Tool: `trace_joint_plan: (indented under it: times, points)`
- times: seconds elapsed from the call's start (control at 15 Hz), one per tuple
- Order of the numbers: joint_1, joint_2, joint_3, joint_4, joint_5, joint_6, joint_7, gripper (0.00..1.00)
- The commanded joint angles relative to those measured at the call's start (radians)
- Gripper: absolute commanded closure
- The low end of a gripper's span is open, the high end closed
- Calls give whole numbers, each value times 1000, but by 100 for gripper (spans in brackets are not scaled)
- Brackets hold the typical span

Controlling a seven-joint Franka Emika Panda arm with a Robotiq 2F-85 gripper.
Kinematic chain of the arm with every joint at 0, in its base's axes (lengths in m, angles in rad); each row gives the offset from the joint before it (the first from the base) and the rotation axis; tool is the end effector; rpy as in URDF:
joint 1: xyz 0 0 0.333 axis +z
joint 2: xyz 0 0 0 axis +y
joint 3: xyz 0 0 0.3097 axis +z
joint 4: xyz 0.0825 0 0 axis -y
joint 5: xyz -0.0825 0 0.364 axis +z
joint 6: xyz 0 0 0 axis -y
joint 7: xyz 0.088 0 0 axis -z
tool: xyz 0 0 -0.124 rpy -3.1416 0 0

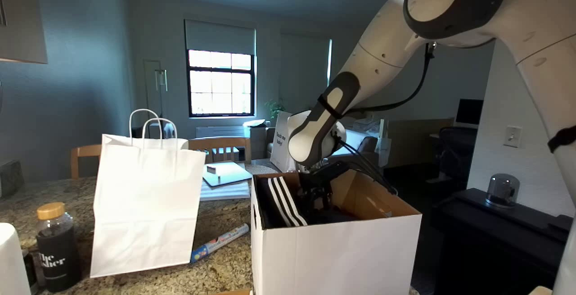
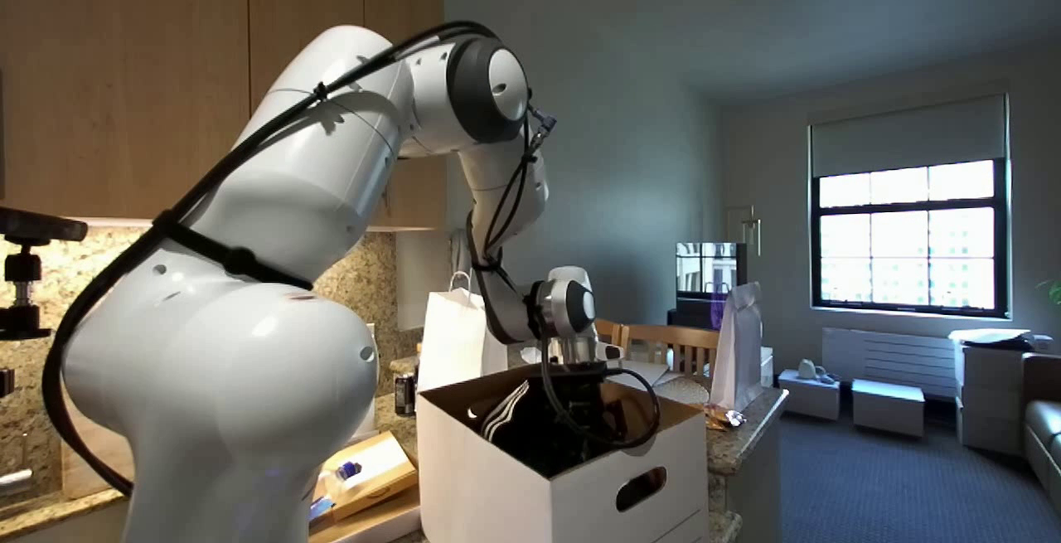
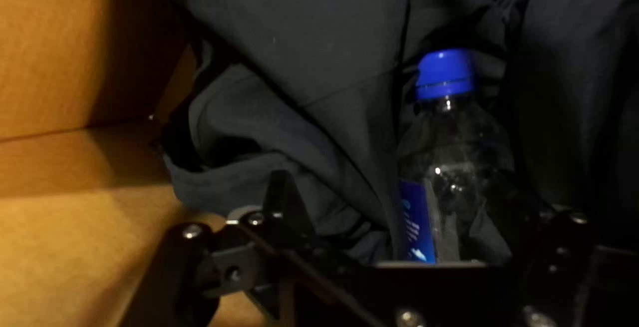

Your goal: Remove three bottles from the box

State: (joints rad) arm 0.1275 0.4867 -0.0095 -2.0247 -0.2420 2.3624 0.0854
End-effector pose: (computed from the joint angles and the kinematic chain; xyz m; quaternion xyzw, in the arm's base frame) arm 0.5649 0.0610 0.1875 0.9881 0.1085 -0.0655 0.0875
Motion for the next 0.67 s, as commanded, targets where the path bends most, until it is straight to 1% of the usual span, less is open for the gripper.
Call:
trace_joint_plan:
  times: [0.0, 0.13, 0.33, 0.6]
  points:
    - [52, 75, -28, 99, -76, 36, 65, 0]
    - [73, 85, -20, 124, -82, 38, 69, 0]
    - [88, 89, 12, 115, -55, 30, 36, 0]
    - [90, 127, 26, 119, -43, 19, 23, 0]
